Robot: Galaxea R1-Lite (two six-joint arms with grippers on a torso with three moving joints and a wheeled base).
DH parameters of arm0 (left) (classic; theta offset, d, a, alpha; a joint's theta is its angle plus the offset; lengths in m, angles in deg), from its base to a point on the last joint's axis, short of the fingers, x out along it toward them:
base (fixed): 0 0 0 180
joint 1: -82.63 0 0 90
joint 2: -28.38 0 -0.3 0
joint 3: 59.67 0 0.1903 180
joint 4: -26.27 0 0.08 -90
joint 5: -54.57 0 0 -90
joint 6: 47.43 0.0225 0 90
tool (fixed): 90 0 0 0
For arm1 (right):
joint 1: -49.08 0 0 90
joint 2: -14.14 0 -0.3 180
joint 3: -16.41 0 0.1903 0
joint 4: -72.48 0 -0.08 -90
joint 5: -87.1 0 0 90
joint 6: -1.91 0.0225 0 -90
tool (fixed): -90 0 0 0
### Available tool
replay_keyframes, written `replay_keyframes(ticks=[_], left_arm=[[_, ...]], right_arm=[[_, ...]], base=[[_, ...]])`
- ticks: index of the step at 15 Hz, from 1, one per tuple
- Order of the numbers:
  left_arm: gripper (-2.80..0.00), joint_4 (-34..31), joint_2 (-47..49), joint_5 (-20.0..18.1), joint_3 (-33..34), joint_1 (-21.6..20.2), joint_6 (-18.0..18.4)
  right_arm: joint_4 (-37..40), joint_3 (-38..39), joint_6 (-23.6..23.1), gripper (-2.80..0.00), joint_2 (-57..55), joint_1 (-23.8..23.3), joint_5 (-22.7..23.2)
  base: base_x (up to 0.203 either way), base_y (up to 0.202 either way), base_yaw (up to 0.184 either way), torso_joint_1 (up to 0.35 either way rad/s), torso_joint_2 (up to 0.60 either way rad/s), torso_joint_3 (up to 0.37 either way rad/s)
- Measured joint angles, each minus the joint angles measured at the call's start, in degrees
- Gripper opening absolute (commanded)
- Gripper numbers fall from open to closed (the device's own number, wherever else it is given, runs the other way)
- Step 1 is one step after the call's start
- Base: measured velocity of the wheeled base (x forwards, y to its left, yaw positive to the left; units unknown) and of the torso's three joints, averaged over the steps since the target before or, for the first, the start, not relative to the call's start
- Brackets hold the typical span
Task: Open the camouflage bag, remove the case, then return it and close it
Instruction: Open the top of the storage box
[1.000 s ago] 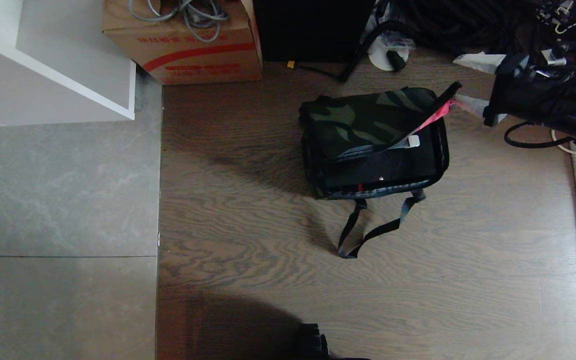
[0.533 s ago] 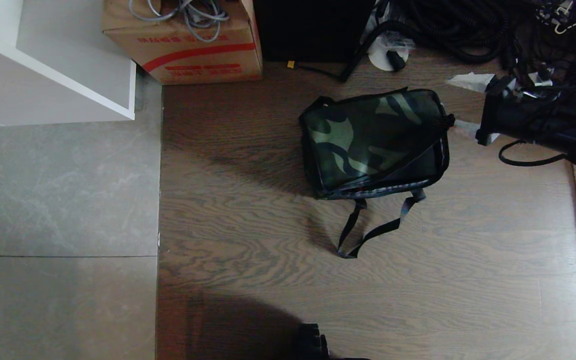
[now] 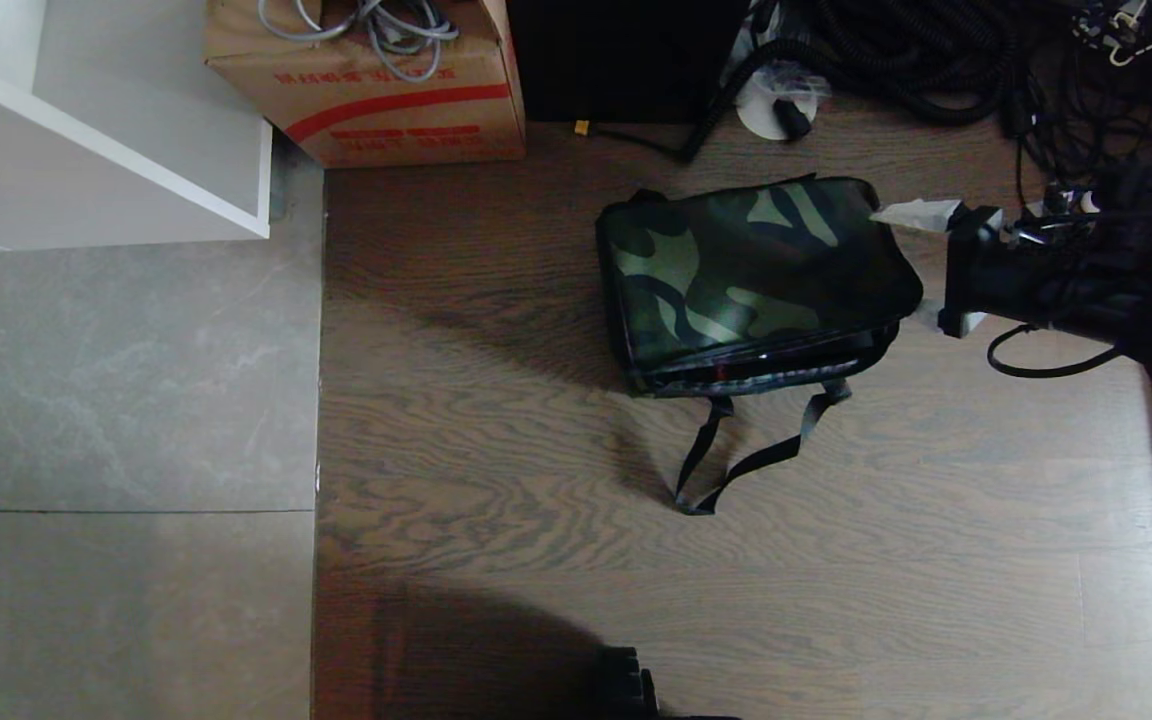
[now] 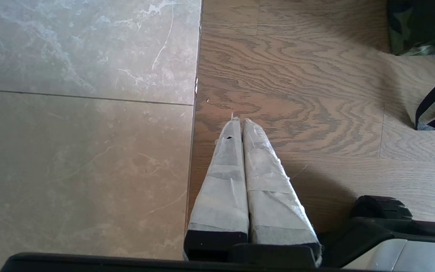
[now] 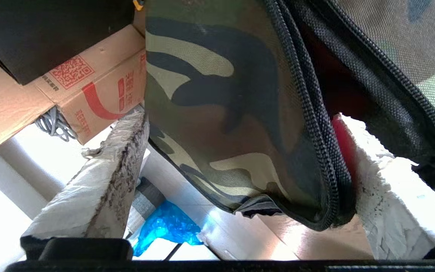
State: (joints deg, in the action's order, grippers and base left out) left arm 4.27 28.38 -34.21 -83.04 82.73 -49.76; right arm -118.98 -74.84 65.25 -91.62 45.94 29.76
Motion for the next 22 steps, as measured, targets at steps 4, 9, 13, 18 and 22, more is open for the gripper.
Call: replay_keyframes(ticks=[4,9,13,18,22], left_arm=[[-2.8,0.01,0.0,-0.04,0.0,0.0,-0.01],[-2.8,-0.01,0.0,-0.02,0.0,0.0,-0.01],[-2.8,-0.01,0.0,-0.01,0.0,0.0,-0.01],[-2.8,0.01,0.0,-0.01,0.0,0.0,0.01],[-2.8,0.0,0.0,-0.01,0.0,0.0,0.01]], right_arm=[[0.13,0.39,0.57,-2.8,-0.55,0.41,-0.13],[0.1,0.3,0.08,-2.8,-0.68,0.5,0.28],[-0.54,-2.57,0.13,-2.8,-0.33,0.41,0.3],[-0.39,-9.88,0.4,-2.8,-0.21,0.39,0.0],[-1.27,-15.66,0.07,0.0,-1.63,0.41,-3.57]], base=[[0.0,0.0,0.0,0.0,0.0,0.0],[0.0,0.0,0.0,0.0,0.0,0.0],[0.0,0.0,0.0,0.0,0.0,0.0],[0.0,0.0,0.0,0.0,0.0,0.0],[0.0,0.0,0.0,0.0,0.0,0.0]])
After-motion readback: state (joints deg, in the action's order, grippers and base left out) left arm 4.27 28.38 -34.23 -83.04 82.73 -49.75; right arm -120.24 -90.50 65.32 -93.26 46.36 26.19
